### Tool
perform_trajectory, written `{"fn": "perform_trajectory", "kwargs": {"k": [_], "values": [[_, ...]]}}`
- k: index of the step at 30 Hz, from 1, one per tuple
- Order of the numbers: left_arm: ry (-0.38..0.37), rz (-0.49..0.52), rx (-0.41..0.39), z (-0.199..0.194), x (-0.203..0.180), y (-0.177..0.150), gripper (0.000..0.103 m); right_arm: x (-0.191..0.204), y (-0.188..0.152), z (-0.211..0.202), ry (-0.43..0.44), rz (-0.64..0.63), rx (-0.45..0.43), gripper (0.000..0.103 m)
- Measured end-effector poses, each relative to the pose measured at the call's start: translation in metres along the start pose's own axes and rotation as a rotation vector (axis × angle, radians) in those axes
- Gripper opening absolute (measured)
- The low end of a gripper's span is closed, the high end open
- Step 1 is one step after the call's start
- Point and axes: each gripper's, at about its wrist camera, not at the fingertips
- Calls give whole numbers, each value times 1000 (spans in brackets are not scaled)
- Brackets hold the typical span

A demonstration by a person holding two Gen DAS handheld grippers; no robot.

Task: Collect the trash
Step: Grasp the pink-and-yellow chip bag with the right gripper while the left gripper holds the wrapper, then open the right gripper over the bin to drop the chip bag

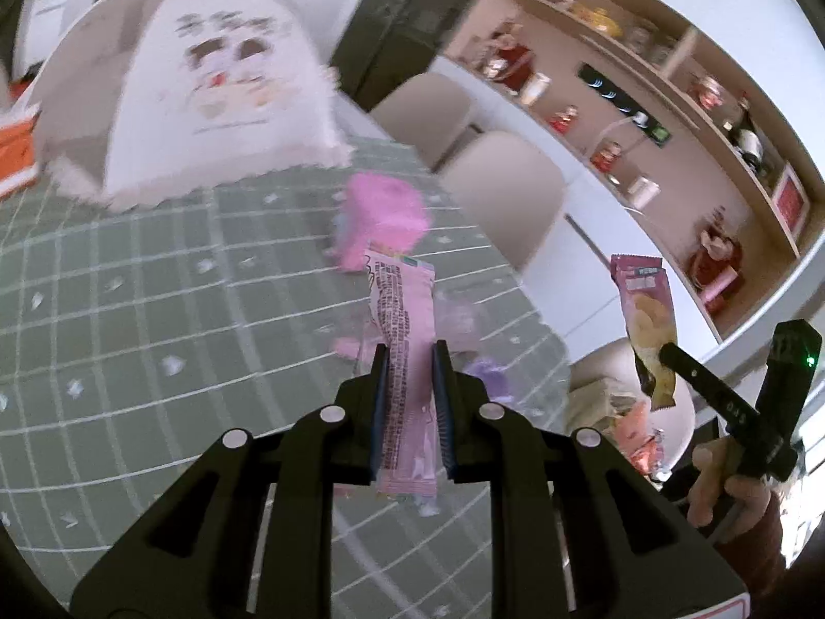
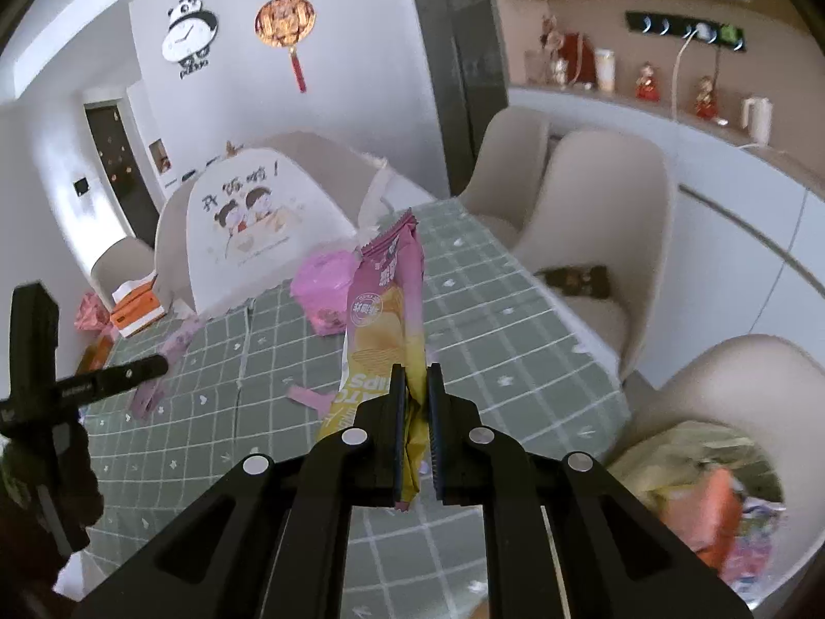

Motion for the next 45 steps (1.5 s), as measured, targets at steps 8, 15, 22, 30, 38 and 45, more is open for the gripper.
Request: {"fn": "perform_trajectory", "kwargs": {"k": [8, 15, 22, 30, 38, 45], "values": [[-105, 109, -28, 10, -111, 0, 15, -44, -7, -80, -80, -17, -98, 10], [-191, 201, -16, 19, -191, -16, 15, -99, -28, -147, -170, 24, -160, 10], [-257, 290, 16, 29, -259, -36, 15, -144, -55, -197, -242, 81, -200, 10], [-304, 370, 59, 38, -308, -58, 15, -180, -86, -230, -296, 169, -221, 10], [-290, 377, 85, 37, -314, -75, 15, -209, -110, -209, -275, 231, -152, 10], [-233, 323, 119, 41, -291, -78, 15, -228, -134, -150, -191, 303, -21, 10]]}}
Point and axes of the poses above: each gripper's, at about its wrist camera, not at the fingertips, and z roughly the way its jaws point, x to its left, y to its top, and after that the axes turned 11 degrees about y, right-handed
